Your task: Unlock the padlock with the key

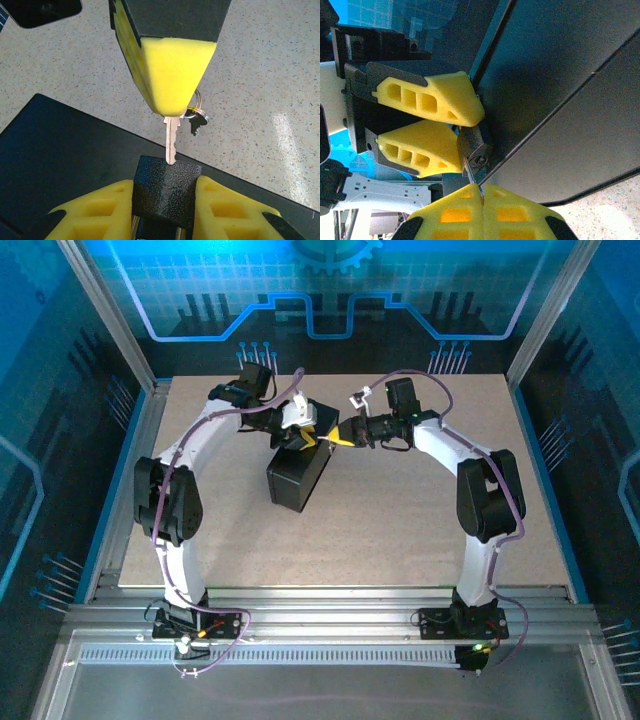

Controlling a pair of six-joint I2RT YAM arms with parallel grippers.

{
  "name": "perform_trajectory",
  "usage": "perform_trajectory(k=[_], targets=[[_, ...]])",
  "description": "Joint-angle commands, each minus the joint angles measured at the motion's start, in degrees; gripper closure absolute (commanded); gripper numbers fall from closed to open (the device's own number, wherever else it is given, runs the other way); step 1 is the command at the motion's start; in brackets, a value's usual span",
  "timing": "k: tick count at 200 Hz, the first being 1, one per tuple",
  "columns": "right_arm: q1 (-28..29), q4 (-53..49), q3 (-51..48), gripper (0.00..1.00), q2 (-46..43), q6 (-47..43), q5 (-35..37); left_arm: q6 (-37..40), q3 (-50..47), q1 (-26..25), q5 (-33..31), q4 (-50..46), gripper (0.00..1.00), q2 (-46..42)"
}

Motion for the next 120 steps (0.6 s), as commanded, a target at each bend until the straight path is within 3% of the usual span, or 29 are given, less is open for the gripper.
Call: perform_trajectory(k=[1,120], targets=[[0.1,1.4,-2.0,1.0,0.4,1.5,-1.0,0.1,-2.5,-0.8,0.5,-4.7,0.74,0.0],[-0.9,5.3,-6.3,1.0,-2.1,4.0,-1.5,-0.3,-4.4,-0.8,-0.1,-4.5,0.74,-1.4]])
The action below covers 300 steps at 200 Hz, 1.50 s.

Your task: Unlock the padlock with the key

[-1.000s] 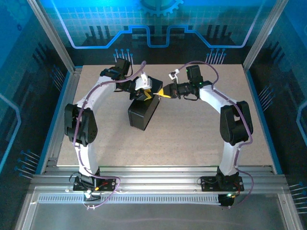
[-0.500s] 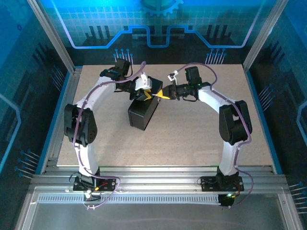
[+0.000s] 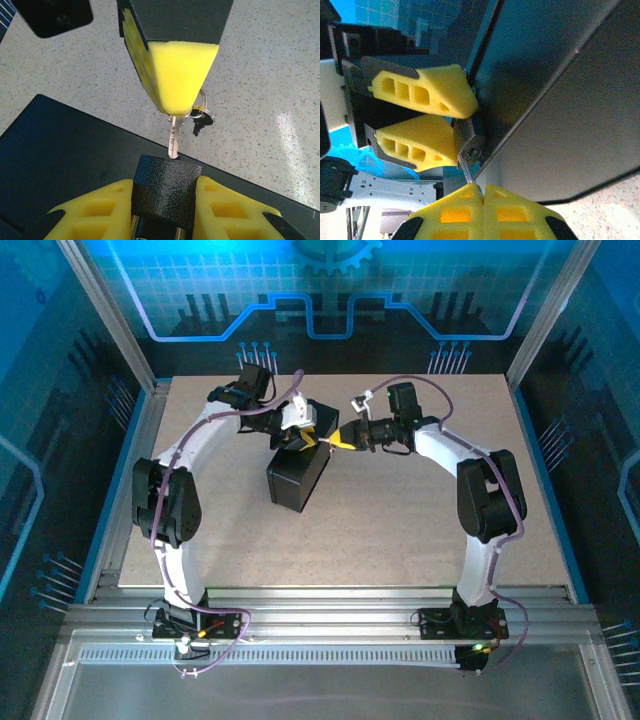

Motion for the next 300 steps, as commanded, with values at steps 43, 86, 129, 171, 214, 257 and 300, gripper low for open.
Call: perform_trajectory(k=[43,86,129,171,214,257,300], targets=[[0.1,1.2,-2.1,1.0,-1.3,1.8,0.2,-0.4,-3.1,-0.7,0.3,-6.0,0.73,-0.9],[0.1,2.7,-1.6,1.0,-1.4,3.3,-0.1,-0.5,-3.4,-0.7,0.2,-6.0,0.73,-1.3],[-0.2,7.3,-2.9,1.0,-1.8,7.6,0.4,-0.8,-3.5,-0.7,0.2,-5.7,0.73,-1.4],[0.6,7.9,-3.2,1.0,-2.5,8.7,0.6,-1.0,-3.8,-0.8,0.3,-5.3,0.73,-1.5],[1.3,8.3,-3.5,1.0,-2.7,9.2,0.7,-1.4,-4.1,-0.7,0.2,-4.6,0.73,-1.6],[1.8,10.2,-4.5,1.0,-3.4,10.9,0.3,-1.9,-4.8,-0.8,0.1,-3.8,0.73,-1.8],[1.9,13.5,-6.3,1.0,-4.1,15.0,-0.7,-2.4,-6.4,-0.8,-0.4,-1.7,0.73,-2.6]])
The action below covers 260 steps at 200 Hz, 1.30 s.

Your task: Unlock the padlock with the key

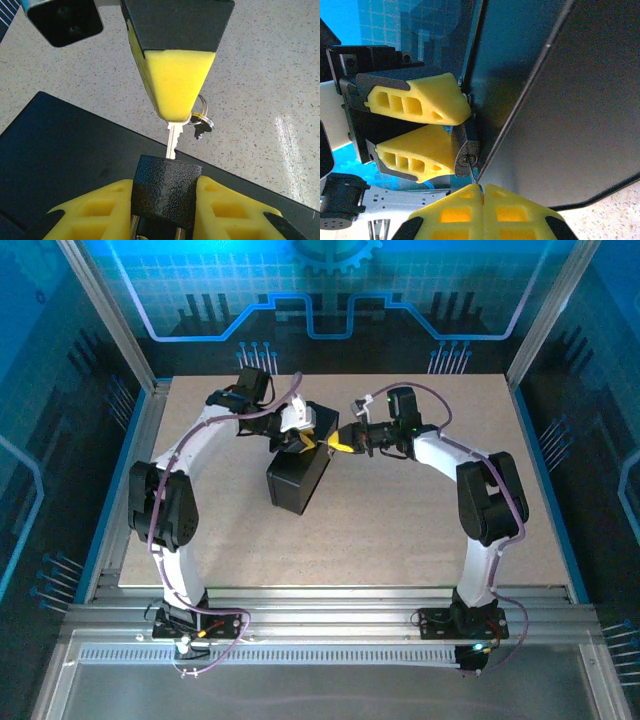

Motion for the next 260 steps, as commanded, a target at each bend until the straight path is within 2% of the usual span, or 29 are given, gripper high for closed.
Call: perform_trajectory(k=[1,111,260], targets=[[1.0,2.7,-1.2,1.0,-2.6,2.7,-1.4,-0.7,-2.9,-0.7,0.0,-4.1,0.73,-0.3],[2.6,-2.5,2.1,1.0,-1.7,3.3,-1.1,-1.1,-5.7,-1.1,1.4,-0.5,0.73,-1.2],[7.1,0.1,6.2,1.0,-1.9,10.2,1.8,-2.9,-8.2,-2.5,3.2,3.5,0.73,-1.4]])
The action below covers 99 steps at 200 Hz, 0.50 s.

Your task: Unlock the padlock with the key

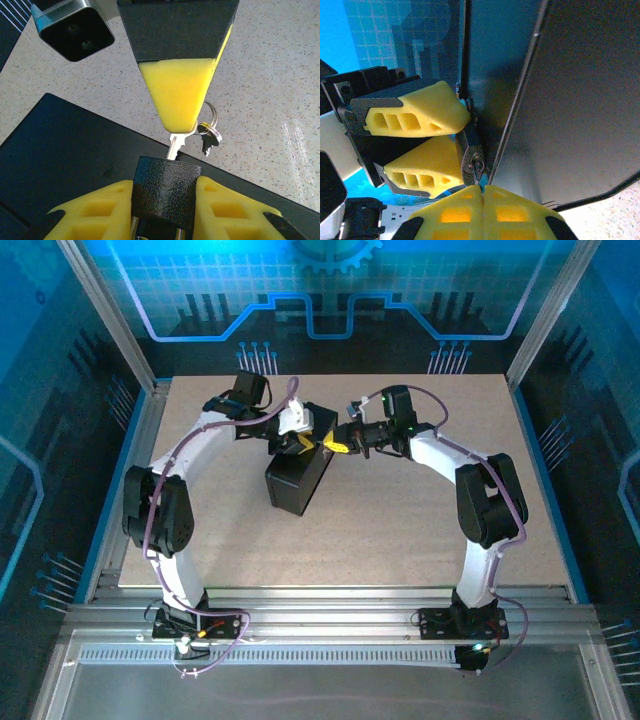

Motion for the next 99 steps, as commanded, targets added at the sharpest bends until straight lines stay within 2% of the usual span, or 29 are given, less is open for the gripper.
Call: perform_trajectory(k=[1,57,99], targets=[[4.9,3.1,4.2,1.0,-1.2,1.3,-0.9,-1.4,-3.3,-2.5,2.9,-2.1,0.73,1.3],[6.1,1.5,5.8,1.0,1.4,1.2,1.7,-2.0,-4.1,-2.6,7.0,-0.9,0.73,0.7],[9.8,1.1,11.0,1.0,1.3,2.3,0.7,-1.6,-3.1,-3.6,6.6,-1.8,0.74,1.8]])
